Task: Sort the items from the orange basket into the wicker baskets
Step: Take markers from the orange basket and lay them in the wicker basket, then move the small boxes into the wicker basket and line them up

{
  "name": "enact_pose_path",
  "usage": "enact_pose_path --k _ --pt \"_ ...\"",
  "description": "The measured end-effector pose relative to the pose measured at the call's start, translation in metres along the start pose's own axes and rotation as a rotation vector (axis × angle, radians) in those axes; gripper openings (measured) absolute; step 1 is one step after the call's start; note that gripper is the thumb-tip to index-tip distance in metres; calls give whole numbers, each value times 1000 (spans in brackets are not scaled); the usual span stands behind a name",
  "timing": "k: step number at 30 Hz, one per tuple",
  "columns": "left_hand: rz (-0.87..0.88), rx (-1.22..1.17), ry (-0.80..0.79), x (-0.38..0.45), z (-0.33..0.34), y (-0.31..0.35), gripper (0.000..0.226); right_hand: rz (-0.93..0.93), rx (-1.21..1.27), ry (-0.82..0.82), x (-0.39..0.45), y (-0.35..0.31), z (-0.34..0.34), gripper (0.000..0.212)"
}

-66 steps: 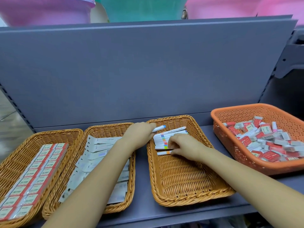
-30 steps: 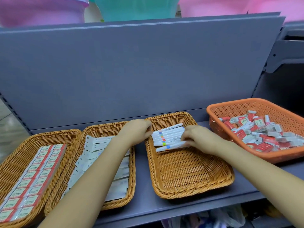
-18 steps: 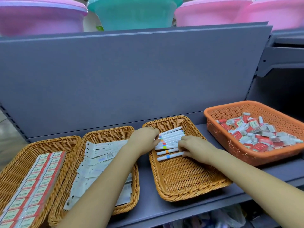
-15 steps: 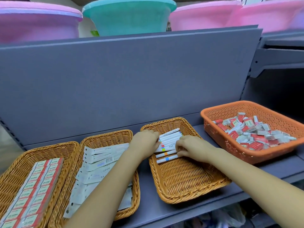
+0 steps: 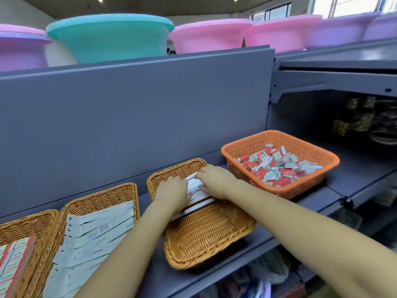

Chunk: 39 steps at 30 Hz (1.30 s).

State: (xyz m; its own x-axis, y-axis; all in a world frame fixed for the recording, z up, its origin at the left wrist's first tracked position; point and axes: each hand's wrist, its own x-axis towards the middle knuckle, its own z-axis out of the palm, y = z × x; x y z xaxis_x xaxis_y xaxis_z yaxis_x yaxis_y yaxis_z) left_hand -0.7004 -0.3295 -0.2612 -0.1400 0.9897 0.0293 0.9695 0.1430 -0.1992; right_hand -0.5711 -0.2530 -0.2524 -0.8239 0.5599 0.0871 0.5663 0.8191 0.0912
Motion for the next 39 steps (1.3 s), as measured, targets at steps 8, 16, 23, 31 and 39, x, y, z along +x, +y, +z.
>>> enact_pose_path --k 8,16,23,31,39 --pt "-147 -19 132 44 -52 69 41 40 17 153 -12 93 -27 36" --pt "-118 -29 87 101 -62 158 42 118 40 49 -47 192 -13 33" --pt "-59 11 11 138 -49 188 35 132 90 -121 -49 227 14 33" --pt "66 49 -192 173 -40 184 34 190 142 -223 -27 247 17 28" --pt "165 154 -150 184 -29 179 38 258 81 -269 3 248 23 27"
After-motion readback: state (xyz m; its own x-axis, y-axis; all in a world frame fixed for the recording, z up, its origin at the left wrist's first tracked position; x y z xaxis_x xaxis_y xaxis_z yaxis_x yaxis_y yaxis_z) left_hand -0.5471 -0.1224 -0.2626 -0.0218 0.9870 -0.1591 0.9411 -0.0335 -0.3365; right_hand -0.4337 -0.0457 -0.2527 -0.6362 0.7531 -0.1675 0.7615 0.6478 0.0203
